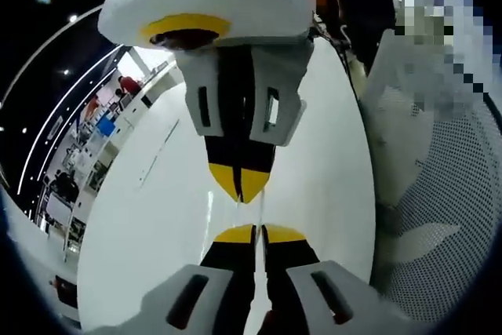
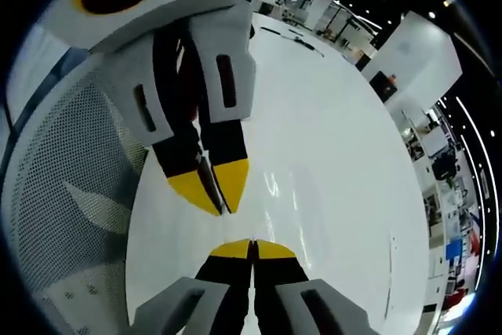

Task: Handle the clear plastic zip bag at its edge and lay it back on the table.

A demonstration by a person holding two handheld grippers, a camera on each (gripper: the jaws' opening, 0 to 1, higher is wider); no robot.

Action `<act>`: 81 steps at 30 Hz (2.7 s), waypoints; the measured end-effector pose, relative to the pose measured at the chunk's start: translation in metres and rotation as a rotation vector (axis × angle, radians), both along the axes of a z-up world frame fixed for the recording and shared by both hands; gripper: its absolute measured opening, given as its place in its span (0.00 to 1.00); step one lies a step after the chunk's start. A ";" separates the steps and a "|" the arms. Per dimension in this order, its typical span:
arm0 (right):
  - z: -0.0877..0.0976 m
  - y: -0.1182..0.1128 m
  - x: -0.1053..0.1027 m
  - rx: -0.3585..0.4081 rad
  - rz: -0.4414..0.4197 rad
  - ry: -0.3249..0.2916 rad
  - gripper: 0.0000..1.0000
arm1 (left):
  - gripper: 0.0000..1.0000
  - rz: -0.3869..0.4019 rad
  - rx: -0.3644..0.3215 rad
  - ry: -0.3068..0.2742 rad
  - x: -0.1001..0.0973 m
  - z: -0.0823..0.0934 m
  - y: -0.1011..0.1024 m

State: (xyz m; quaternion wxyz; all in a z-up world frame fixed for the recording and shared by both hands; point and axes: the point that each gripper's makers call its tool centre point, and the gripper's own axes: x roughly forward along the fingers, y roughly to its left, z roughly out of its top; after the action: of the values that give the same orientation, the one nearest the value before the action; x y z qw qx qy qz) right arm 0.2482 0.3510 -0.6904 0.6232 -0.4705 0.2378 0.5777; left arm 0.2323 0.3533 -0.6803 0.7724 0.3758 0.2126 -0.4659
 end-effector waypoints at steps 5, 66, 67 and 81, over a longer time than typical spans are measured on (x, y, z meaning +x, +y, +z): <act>-0.002 0.001 0.002 0.001 -0.003 -0.003 0.00 | 0.00 -0.008 0.015 -0.012 -0.001 -0.001 0.001; 0.026 0.008 0.038 0.129 -0.238 0.033 0.00 | 0.00 -0.075 0.043 0.024 -0.026 -0.020 -0.007; 0.026 0.008 0.038 0.128 -0.237 0.032 0.00 | 0.00 -0.073 0.042 0.024 -0.025 -0.020 -0.007; 0.021 0.006 0.026 0.113 -0.205 0.029 0.00 | 0.00 -0.028 0.019 0.022 -0.012 -0.016 0.002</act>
State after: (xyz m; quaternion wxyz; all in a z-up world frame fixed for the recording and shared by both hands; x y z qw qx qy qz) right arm 0.2747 0.3568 -0.6690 0.7010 -0.3994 0.2605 0.5303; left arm 0.2201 0.3549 -0.6959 0.7599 0.3808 0.2203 -0.4786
